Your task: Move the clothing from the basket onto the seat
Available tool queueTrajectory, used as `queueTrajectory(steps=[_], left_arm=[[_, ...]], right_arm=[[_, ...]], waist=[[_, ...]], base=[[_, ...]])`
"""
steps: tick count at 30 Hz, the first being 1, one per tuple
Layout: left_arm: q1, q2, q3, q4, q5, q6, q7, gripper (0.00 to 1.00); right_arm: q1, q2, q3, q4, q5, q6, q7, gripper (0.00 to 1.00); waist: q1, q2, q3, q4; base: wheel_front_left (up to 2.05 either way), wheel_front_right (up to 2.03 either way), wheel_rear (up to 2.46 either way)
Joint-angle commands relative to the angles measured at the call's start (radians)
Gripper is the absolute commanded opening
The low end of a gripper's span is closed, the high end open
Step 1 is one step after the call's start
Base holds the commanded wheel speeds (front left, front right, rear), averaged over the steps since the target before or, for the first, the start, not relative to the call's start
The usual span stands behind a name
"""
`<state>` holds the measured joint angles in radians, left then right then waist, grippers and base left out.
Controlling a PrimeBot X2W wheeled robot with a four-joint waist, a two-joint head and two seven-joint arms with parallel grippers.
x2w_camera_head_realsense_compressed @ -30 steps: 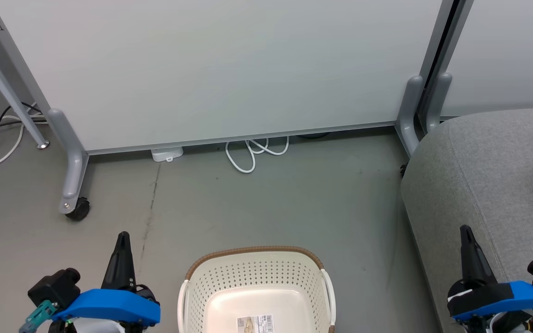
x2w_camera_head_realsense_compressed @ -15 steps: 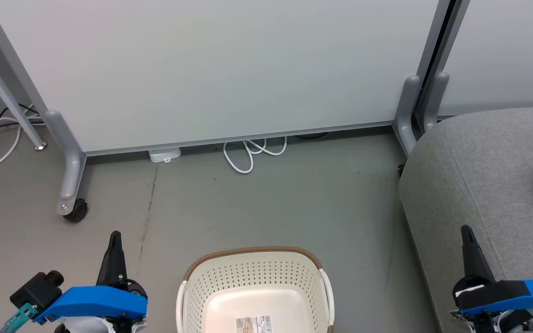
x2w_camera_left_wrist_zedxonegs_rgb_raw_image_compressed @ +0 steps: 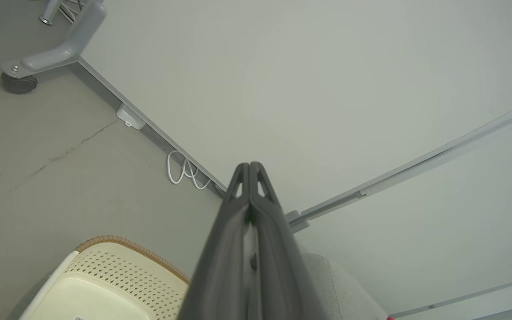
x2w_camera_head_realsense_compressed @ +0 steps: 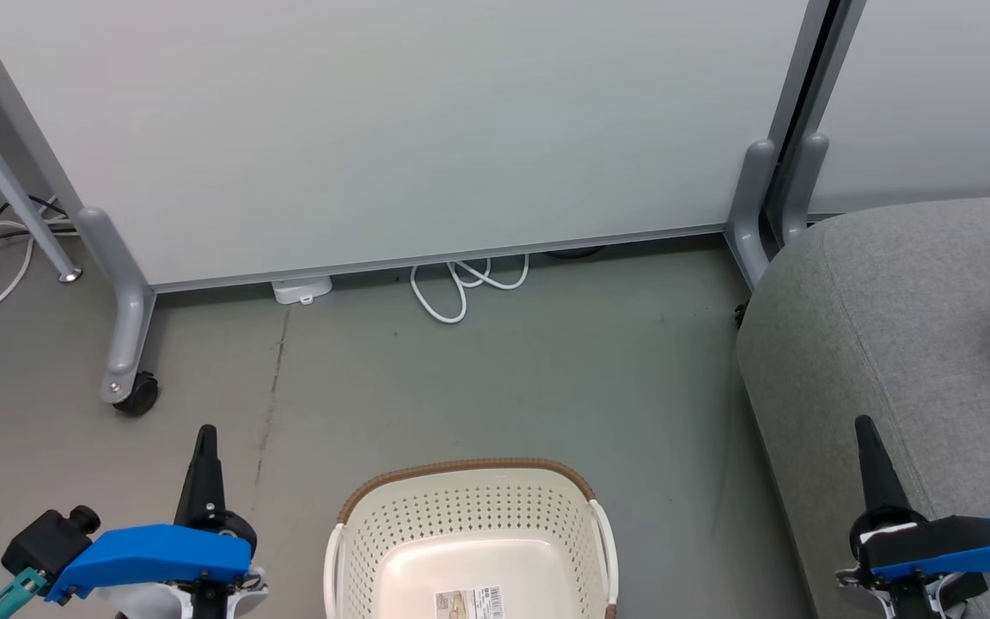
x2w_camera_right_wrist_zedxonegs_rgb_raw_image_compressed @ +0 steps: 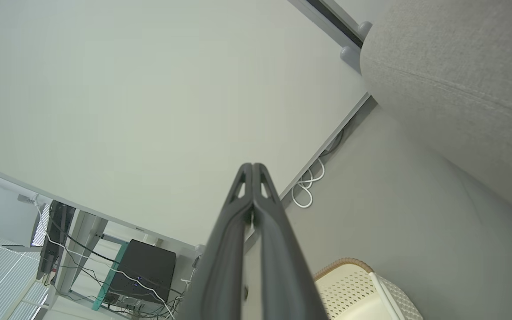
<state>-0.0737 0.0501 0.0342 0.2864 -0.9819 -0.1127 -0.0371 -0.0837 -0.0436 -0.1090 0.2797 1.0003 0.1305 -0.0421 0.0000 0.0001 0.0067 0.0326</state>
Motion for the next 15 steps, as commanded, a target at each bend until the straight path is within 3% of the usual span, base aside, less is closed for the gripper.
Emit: queueTrajectory(steps=[1,15], left_arm=[[-0.026,0.001,0.01,-0.016,-0.039,-0.007,0.008,0.0],[-0.031,0.001,0.028,-0.023,-0.182,-0.011,0.044,0.0]], right_arm=[[-0.023,-0.007,-0.002,-0.013,0.04,0.0,0.011,0.0],[-0.025,-0.008,-0.003,-0.02,0.179,0.0,0.047,0.0]], waist=[[0.0,-0.0001,0.0,-0.001],[0.0,-0.0001,-0.001,-0.007]], base=[[0.0,0.0,0.0],[0.0,0.0,0.0]])
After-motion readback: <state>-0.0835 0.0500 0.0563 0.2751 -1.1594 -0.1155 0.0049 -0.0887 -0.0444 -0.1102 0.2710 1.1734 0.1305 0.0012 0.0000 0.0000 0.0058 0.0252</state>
